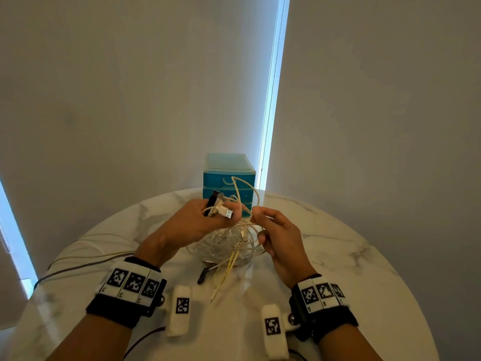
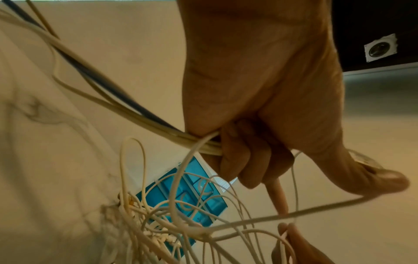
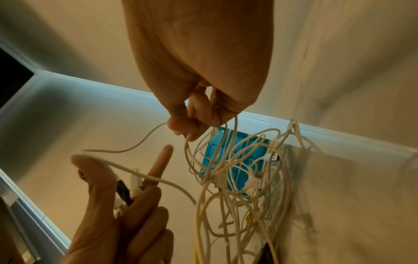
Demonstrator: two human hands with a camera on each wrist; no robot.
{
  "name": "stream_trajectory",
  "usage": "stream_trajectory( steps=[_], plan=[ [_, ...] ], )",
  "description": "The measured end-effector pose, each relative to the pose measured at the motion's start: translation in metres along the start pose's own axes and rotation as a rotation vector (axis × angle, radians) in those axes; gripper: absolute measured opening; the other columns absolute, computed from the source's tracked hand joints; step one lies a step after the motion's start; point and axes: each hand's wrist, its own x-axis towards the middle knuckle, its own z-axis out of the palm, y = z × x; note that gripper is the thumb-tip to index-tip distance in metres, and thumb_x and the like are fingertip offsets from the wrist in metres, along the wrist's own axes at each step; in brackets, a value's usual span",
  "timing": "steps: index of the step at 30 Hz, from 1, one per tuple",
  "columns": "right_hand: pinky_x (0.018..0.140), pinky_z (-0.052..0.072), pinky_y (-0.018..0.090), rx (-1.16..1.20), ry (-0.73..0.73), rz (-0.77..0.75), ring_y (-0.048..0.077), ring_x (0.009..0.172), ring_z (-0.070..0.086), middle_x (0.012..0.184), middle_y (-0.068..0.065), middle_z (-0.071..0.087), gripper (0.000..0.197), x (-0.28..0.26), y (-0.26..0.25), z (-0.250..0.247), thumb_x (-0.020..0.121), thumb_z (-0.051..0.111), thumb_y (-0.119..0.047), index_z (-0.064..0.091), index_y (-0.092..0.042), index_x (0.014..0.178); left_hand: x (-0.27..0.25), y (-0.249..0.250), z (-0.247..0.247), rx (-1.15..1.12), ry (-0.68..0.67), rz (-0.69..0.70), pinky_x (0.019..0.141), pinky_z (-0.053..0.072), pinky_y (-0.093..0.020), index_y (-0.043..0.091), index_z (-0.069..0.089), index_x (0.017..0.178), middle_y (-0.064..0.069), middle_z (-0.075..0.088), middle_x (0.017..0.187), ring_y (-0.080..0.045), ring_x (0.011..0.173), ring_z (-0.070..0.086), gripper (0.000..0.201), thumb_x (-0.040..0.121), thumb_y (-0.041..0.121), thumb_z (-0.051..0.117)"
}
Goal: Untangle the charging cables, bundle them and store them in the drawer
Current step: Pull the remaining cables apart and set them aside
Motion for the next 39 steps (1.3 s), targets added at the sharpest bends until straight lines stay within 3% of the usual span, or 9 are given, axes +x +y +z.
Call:
stream_trajectory(
  steps=[5, 9, 13, 19, 22, 23, 28, 31, 39],
  plan=[
    [0.038, 0.034, 0.015, 0.088, 0.081, -0.055, 0.009, 0.054, 0.054, 0.099, 0.005, 0.081, 0.020, -0.004, -0.017, -0.003, 0.098, 0.076, -0.019, 0.080, -0.011, 0.116, 0.001, -0.003, 0.005, 0.206, -0.087, -0.143, 0.044, 0.033, -0.010, 0.016, 0.081, 0.106, 0.022, 0.052, 0.043, 0.004, 0.041, 0.048, 0.037, 0.099, 0.051, 0.069],
    [0.039, 0.037, 0.015, 0.173, 0.155, -0.074, 0.009, 0.076, 0.076, 0.103, 0.005, 0.082, 0.021, -0.003, -0.024, -0.008, 0.100, 0.075, -0.023, 0.078, -0.012, 0.118, 0.000, -0.003, 0.003, 0.238, -0.060, -0.200, 0.049, 0.045, -0.028, 0.030, 0.088, 0.102, 0.000, 0.056, 0.053, -0.019, 0.052, 0.055, 0.048, 0.104, 0.062, 0.052],
    [0.059, 0.057, 0.018, 0.230, 0.252, -0.099, 0.020, 0.099, 0.082, 0.103, 0.008, 0.083, 0.021, 0.000, -0.021, -0.011, 0.100, 0.076, -0.021, 0.077, -0.012, 0.119, 0.001, -0.008, 0.002, 0.217, -0.101, -0.228, 0.047, 0.025, -0.029, 0.039, 0.088, 0.095, 0.007, 0.040, 0.047, -0.015, 0.050, 0.028, 0.067, 0.093, 0.084, 0.038],
    [0.083, 0.064, 0.027, 0.206, 0.218, -0.165, 0.021, 0.097, 0.081, 0.105, 0.012, 0.082, 0.019, -0.002, -0.024, -0.008, 0.103, 0.073, -0.023, 0.075, -0.013, 0.118, 0.006, -0.013, 0.005, 0.114, -0.024, -0.176, 0.048, 0.037, -0.029, 0.034, 0.088, 0.095, -0.005, 0.039, 0.051, -0.017, 0.052, 0.029, 0.083, 0.098, 0.083, 0.021],
    [0.084, 0.065, 0.029, 0.052, 0.109, -0.231, 0.021, 0.095, 0.081, 0.101, 0.009, 0.083, 0.019, -0.010, -0.027, 0.004, 0.102, 0.073, -0.025, 0.076, -0.013, 0.116, 0.007, -0.010, 0.009, 0.117, 0.069, -0.125, 0.102, 0.054, -0.053, 0.035, 0.088, 0.097, -0.013, 0.071, 0.094, -0.031, 0.110, 0.049, 0.067, 0.101, 0.077, 0.035],
    [0.084, 0.065, 0.029, 0.012, 0.087, -0.249, 0.021, 0.093, 0.081, 0.099, 0.009, 0.083, 0.018, -0.013, -0.029, 0.008, 0.101, 0.074, -0.024, 0.077, -0.013, 0.115, 0.010, -0.011, 0.011, 0.118, 0.064, -0.066, 0.108, 0.053, -0.054, 0.036, 0.087, 0.098, -0.004, 0.077, 0.099, -0.028, 0.094, 0.068, 0.055, 0.101, 0.073, 0.046],
    [0.086, 0.066, 0.035, -0.154, 0.075, -0.349, 0.019, 0.090, 0.081, 0.094, 0.003, 0.083, 0.013, -0.020, -0.030, 0.013, 0.099, 0.077, -0.027, 0.080, -0.017, 0.107, 0.020, -0.025, 0.013, 0.093, -0.111, 0.093, 0.095, 0.058, -0.030, 0.029, 0.085, 0.103, 0.009, 0.083, 0.105, -0.007, 0.102, 0.077, 0.016, 0.092, 0.040, 0.080],
    [0.087, 0.066, 0.035, -0.174, 0.075, -0.374, 0.018, 0.090, 0.082, 0.094, 0.002, 0.083, 0.013, -0.021, -0.029, 0.014, 0.099, 0.077, -0.026, 0.080, -0.017, 0.108, 0.022, -0.031, 0.012, 0.141, -0.106, 0.107, 0.096, 0.060, -0.040, 0.038, 0.086, 0.096, 0.008, 0.083, 0.101, -0.012, 0.099, 0.078, 0.008, 0.090, 0.042, 0.082],
    [0.087, 0.058, 0.020, -0.542, -0.137, -0.232, 0.000, 0.099, 0.074, 0.103, -0.011, 0.081, 0.020, -0.007, -0.005, 0.001, 0.090, 0.087, -0.026, 0.078, -0.027, 0.108, 0.019, -0.026, 0.002, -0.078, 0.256, 0.098, 0.093, 0.060, -0.039, 0.024, 0.087, 0.099, 0.005, 0.084, 0.099, -0.010, 0.097, 0.079, 0.015, 0.091, 0.035, 0.085]
  ],
)
